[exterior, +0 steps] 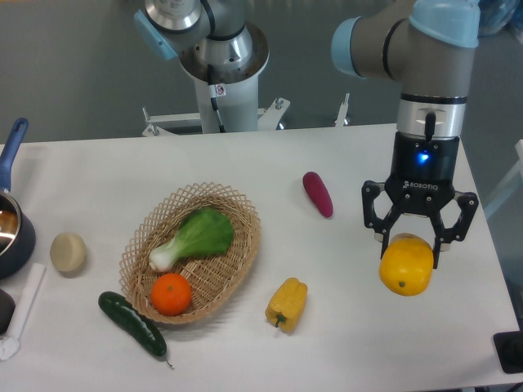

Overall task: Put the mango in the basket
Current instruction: 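Carry the held yellow mango over the wicker basket with the gripper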

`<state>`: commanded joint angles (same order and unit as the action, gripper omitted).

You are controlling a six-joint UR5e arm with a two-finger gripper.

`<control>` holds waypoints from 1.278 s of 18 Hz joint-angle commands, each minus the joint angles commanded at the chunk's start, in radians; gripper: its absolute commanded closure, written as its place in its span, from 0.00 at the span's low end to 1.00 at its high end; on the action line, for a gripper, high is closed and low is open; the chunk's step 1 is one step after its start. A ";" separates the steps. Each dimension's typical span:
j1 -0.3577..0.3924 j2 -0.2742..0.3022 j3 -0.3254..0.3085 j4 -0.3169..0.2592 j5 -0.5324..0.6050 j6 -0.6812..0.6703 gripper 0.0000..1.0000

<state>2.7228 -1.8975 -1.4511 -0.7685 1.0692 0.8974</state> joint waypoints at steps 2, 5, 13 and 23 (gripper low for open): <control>0.001 0.020 -0.031 0.000 0.002 0.018 0.50; 0.009 0.026 -0.029 -0.002 0.000 0.017 0.50; 0.000 0.034 -0.054 -0.006 0.011 0.015 0.50; -0.155 0.066 -0.250 -0.014 0.212 0.057 0.46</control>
<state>2.5681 -1.8317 -1.7010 -0.7823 1.2808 0.9548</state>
